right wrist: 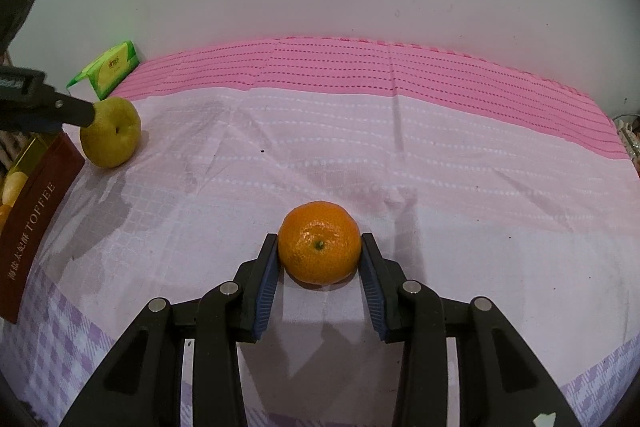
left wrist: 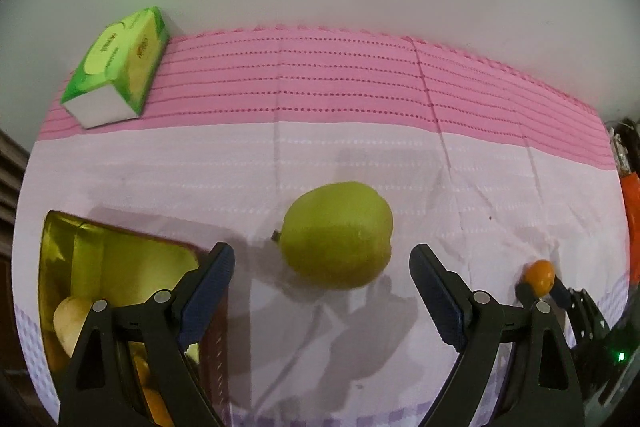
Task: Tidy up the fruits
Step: 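Grasp the green pear with the left gripper while the right holds the tangerine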
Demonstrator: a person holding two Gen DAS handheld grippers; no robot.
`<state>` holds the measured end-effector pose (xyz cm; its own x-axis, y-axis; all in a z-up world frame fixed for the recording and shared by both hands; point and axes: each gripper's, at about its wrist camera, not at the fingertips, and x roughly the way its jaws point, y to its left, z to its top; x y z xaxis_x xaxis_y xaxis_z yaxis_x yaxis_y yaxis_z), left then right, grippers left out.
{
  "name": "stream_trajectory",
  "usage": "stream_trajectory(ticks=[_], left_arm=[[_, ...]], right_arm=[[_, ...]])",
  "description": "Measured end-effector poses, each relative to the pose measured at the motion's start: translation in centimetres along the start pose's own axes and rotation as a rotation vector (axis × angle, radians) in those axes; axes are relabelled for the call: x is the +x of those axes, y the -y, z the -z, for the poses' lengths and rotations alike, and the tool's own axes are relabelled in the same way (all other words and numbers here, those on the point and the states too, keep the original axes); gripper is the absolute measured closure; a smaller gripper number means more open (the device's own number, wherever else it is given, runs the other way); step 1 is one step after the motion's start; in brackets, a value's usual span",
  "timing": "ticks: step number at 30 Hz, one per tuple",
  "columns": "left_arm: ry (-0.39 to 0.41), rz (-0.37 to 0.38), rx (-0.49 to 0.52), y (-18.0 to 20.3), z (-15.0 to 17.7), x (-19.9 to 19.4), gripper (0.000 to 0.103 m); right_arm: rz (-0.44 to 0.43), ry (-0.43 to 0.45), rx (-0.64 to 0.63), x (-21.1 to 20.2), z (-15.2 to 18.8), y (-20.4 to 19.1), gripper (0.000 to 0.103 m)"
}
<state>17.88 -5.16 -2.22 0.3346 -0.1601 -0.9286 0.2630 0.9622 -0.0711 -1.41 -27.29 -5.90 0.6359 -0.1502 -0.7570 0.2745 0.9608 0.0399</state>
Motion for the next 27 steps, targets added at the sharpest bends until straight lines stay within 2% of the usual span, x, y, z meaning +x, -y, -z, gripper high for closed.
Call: stream_trajectory(ticks=[7, 15, 19, 27], left_arm=[[-0.049, 0.014, -0.035, -0.5, -0.9, 2.5, 0.014], [-0.062, 0.01, -0.027, -0.2, -0.6, 3.9, 0.014], [-0.044, 0.012, -0.012, 0.0, -0.6, 3.7, 0.031], [-0.034, -0.008, 0.014, 0.5, 0.5, 3.0, 0.031]], right_arm=[[0.0, 0.0, 0.001, -0.3, 0.2, 0.1, 0.066], [-0.001, 0.0, 0.001, -0.3, 0.2, 0.1, 0.065], [0.004, -0.001, -0.001, -0.4, 0.3, -0.1, 0.065], [0.012, -0.004, -0.006, -0.1, 0.2, -0.5, 0.065]])
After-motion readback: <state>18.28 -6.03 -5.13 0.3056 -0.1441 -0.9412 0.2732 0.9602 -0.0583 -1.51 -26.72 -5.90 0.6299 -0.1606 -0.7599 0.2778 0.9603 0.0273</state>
